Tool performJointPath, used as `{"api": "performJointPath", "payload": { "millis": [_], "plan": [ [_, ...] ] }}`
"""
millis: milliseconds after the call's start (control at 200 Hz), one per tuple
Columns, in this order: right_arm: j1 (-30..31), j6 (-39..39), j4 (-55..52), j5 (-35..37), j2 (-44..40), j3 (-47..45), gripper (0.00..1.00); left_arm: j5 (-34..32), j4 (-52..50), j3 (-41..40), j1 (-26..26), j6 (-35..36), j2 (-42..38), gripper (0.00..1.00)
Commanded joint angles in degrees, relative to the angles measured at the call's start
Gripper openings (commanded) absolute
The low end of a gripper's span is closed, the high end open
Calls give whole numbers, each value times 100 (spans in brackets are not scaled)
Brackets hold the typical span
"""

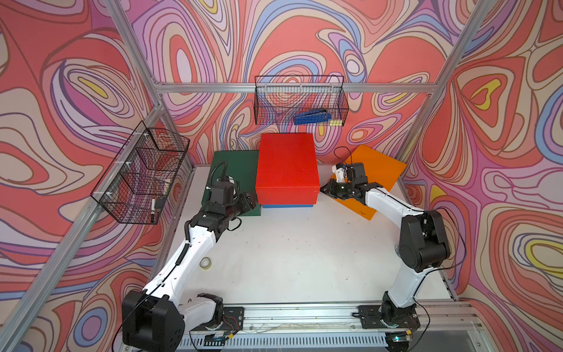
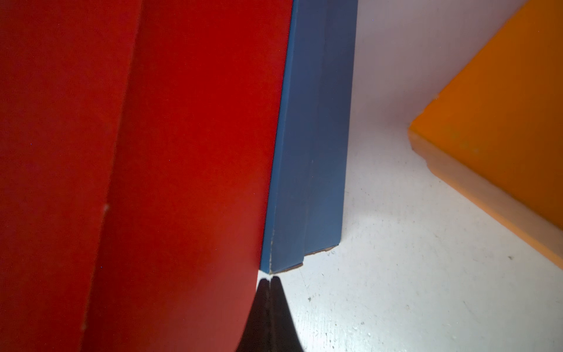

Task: Stack the shoeboxes
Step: Place the shoebox at the shoebox.

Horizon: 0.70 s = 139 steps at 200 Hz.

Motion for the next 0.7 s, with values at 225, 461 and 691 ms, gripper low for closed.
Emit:
{"api": "performJointPath", "payload": {
  "millis": [225, 461, 691],
  "plan": [
    [-51, -93, -143, 96, 67, 54, 0, -104, 9, -79, -12, -230, 299, 35],
    [-50, -199, -207, 167, 116, 140, 0, 229, 239, 392, -16, -383, 1329, 1],
    [-71, -232, -217, 141, 313, 338, 0, 506, 666, 521, -30, -606, 1832, 0]
  ]
}}
